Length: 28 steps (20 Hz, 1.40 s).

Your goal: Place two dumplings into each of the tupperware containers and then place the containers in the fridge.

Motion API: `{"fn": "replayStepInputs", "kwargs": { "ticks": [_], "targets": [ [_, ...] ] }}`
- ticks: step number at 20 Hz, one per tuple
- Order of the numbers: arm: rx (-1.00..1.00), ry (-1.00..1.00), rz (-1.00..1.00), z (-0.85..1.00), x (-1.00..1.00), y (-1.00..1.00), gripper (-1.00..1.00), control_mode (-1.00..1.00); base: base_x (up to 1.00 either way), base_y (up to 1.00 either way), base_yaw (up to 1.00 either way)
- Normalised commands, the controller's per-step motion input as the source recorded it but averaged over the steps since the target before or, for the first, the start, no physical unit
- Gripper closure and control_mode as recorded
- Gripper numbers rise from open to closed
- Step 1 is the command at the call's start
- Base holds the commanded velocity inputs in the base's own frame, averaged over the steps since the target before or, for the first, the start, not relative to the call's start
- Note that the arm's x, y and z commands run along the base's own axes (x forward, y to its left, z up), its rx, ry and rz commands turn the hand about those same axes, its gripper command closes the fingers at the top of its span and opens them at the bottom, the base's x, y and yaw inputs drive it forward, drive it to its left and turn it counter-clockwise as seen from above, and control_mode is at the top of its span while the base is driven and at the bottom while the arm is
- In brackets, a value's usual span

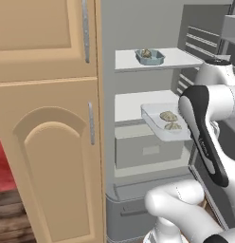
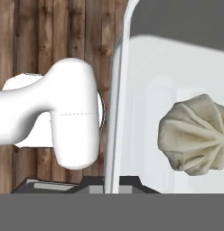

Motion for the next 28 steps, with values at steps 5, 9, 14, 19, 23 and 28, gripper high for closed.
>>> {"fn": "replayStepInputs", "kwargs": {
  "ticks": [5,9,14,19,23,28],
  "targets": [
    [0.0,0.0,0.0,0.0,0.0,0.0,1.0,1.0,0.59,-0.34,0.0],
    [0.0,0.0,0.0,0.0,0.0,0.0,1.0,1.0,0.51,-0.42,0.0],
    [0.0,0.0,0.0,0.0,0.0,0.0,1.0,1.0,0.31,-0.19,0.0],
    [0.0,0.0,0.0,0.0,0.0,0.0,1.0,1.0,0.29,0.0,0.0],
    [0.0,0.0,0.0,0.0,0.0,0.0,1.0,1.0,0.41,0.0,0.0],
    [0.0,0.0,0.0,0.0,0.0,0.0,1.0,1.0,0.36,0.0,0.0]
  ]
}}
